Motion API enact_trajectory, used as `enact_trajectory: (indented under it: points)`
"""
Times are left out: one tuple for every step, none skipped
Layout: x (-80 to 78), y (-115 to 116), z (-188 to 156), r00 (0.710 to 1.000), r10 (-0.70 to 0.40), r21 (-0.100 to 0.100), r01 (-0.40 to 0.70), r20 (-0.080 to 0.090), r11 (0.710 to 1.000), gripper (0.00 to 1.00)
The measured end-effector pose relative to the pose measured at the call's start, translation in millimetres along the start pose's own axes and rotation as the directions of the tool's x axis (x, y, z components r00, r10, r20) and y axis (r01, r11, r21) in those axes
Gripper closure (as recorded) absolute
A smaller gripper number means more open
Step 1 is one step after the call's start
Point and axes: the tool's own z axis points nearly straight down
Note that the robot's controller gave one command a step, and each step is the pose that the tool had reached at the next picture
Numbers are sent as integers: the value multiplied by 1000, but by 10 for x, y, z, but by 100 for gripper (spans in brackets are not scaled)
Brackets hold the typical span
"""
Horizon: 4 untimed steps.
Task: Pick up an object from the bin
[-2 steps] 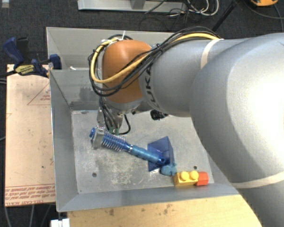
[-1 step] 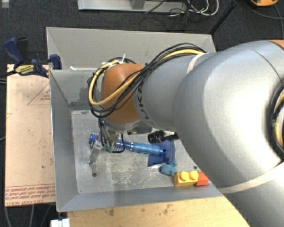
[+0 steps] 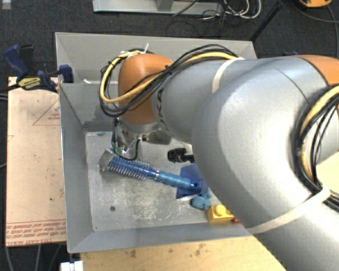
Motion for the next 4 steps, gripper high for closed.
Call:
enact_trajectory:
  points:
    - [-305,-475,-263,965,264,3,-264,0,965,0]
    - [-72,-69,-637,898,439,0,-439,0,898,0]
    - [475,-706,42,627,-779,0,779,-4,627,0]
    - [-94,-841,32,157,-988,0,988,1,157,0]
